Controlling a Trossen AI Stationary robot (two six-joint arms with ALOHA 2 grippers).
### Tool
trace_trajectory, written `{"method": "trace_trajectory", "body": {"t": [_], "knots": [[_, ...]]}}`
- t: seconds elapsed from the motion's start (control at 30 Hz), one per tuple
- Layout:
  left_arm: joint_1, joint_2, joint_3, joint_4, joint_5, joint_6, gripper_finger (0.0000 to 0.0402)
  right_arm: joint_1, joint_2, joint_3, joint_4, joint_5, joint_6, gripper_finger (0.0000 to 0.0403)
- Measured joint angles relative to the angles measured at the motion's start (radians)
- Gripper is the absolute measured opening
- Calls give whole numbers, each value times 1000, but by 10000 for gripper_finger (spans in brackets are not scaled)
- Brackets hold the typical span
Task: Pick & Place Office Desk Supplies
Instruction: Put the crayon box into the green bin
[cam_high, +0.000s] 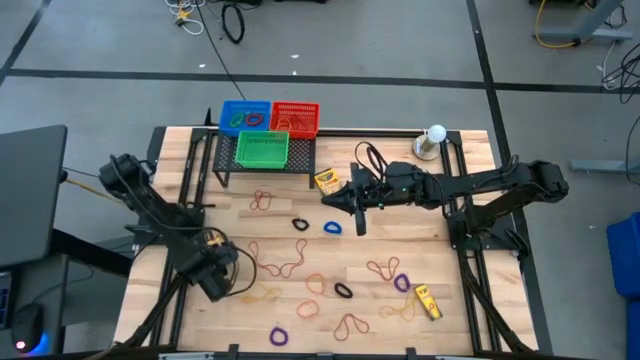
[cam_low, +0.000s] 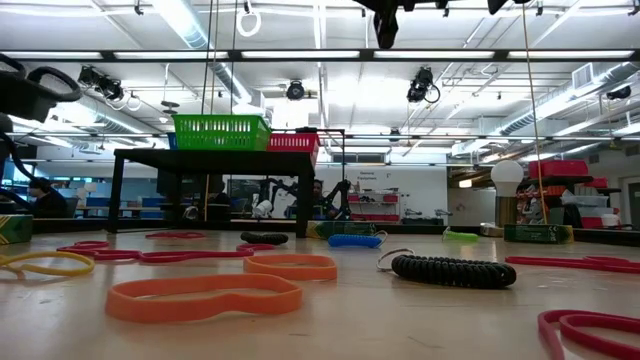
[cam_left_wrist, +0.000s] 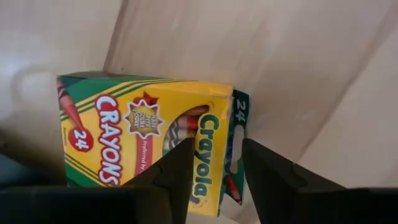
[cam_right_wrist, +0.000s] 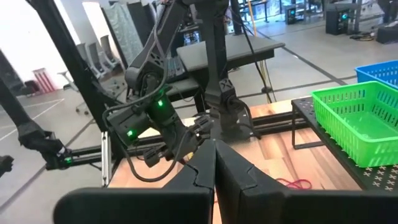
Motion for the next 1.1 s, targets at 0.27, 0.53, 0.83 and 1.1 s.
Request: {"method": "trace_trajectory", "body": {"t": [0.27,0.53,0.83,1.1], "knots": [[1,48,1,-18,-14,-58,79,-1,0,0,-7,-13,-33,5],[12,14,58,14,-32,-64,5,0,0,0,-7,-13,-33,5],[64,-192,140,48,-123,-126,3,0,0,0,-12,-12,-15,5],[147,-359,140,193,-275,-177,2,15,-6,0,-91,58,30,5]]}}
